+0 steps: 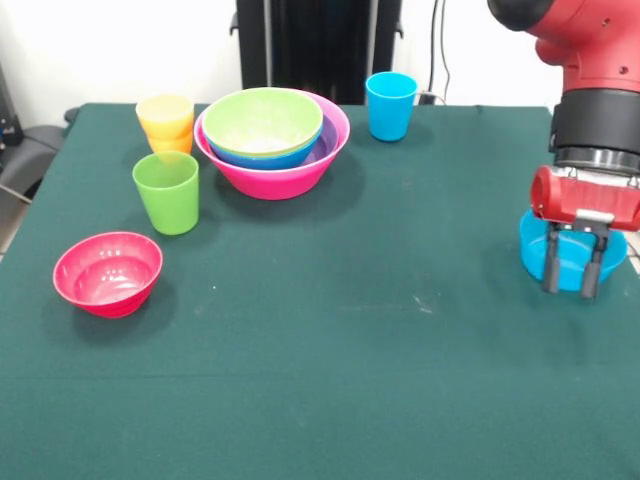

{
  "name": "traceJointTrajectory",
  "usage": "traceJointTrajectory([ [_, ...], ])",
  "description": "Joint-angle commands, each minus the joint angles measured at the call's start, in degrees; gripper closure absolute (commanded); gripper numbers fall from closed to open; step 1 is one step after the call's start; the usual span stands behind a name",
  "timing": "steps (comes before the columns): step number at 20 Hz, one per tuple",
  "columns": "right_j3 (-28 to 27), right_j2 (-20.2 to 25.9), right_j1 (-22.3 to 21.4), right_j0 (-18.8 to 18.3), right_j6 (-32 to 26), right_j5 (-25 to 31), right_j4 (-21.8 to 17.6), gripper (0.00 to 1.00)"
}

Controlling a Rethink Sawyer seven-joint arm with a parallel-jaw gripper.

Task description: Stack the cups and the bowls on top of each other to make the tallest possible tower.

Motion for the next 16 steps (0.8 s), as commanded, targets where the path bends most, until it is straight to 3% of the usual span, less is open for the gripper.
traceJointTrajectory([
  [1,4.25,23.84,-9.63,-15.26,-15.26,23.45,-8.62,1.0],
  [16,4.56,28.36,-14.59,-17.99,-12.83,27.97,-14.26,1.0],
])
